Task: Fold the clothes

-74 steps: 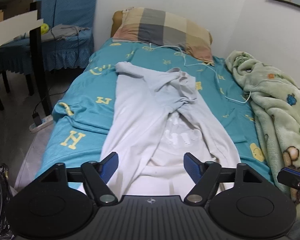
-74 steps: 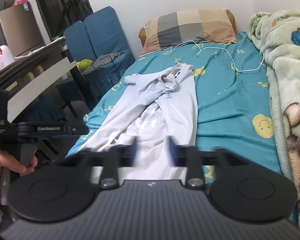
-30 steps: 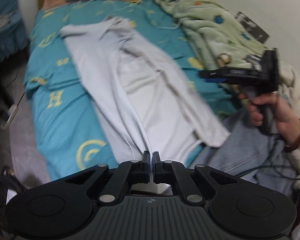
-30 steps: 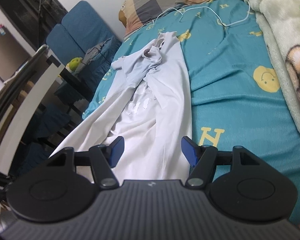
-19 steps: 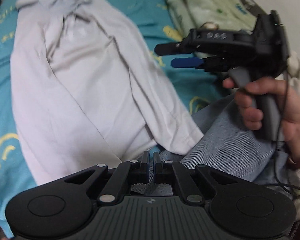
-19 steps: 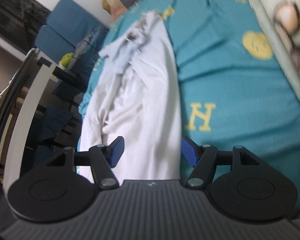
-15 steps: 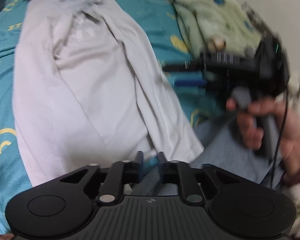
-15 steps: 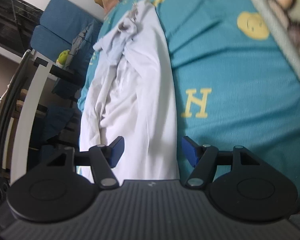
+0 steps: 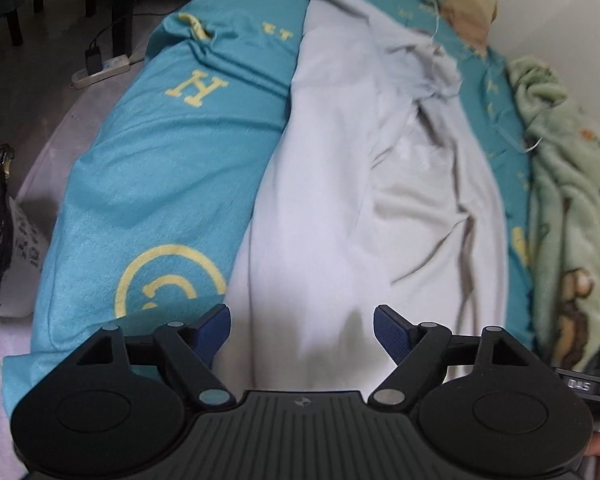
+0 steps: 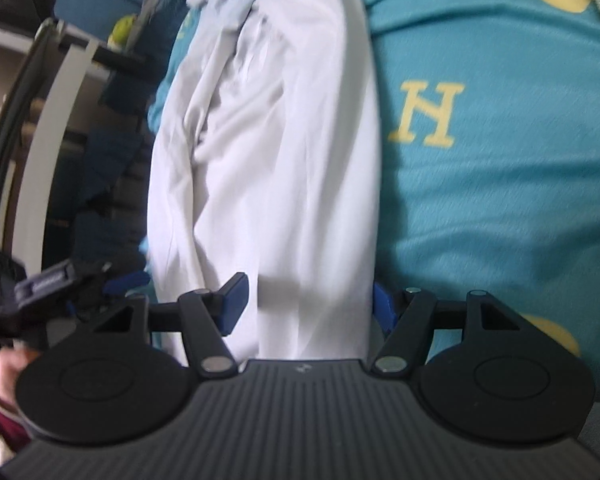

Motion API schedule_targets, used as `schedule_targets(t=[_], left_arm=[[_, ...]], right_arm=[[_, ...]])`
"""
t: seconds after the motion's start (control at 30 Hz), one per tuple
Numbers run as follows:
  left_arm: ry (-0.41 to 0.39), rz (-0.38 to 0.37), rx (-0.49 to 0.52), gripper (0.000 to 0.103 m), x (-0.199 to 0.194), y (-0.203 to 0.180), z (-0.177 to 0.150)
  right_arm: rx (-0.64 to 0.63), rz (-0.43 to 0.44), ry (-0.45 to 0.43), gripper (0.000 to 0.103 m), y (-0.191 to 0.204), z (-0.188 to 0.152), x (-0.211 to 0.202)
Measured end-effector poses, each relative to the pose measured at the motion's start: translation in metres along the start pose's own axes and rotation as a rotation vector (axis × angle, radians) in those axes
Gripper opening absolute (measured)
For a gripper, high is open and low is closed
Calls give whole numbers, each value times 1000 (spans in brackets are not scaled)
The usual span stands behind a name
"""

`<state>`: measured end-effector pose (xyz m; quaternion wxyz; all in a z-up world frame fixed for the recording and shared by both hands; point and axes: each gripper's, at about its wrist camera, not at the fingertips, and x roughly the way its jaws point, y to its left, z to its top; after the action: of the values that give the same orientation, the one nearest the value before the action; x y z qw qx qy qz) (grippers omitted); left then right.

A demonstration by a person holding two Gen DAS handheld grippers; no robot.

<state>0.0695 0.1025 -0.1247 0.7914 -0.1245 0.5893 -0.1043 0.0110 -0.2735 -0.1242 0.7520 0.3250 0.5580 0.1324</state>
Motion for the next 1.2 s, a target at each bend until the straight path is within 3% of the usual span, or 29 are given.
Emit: schedule_targets(t=[0.07,0.23,0.33,0.5,0.67,0.73,0.8,0.87,0.93,1.03,1.2], left_arm=[[37,58,20,81,7,-3,-3],[165,93,56,88,21,-8,-12],[256,41,68,93,31,-9,-16],[305,6,83,93,32,-12,-21],[329,-26,193,88,28,-30,-32],[324,1,224,73,27,-35,-36],[316,30,236,60,26,-37,-39],[302,43,236,39,22,-36,-40],[292,37,231,18,15,-36,-40],[265,-16,221,8,-4,-33,-40],[157,-129,191,6,-56,-27,-38]], right_arm=[[-18,-1,22,66,4,-4,2],[-95,-28,39,66,18,-14,3],[-102,-18,43,66,20,-18,2],[-113,48,43,66,21,-18,0],[-162,78,75,66,34,-25,6],[-174,67,75,65,36,-26,7],[-182,47,69,54,37,-27,7],[-201,19,54,32,40,-28,8],[-228,0,30,23,44,-31,4],[-234,15,-3,22,45,-32,-6],[-158,66,-75,16,40,-27,-31]])
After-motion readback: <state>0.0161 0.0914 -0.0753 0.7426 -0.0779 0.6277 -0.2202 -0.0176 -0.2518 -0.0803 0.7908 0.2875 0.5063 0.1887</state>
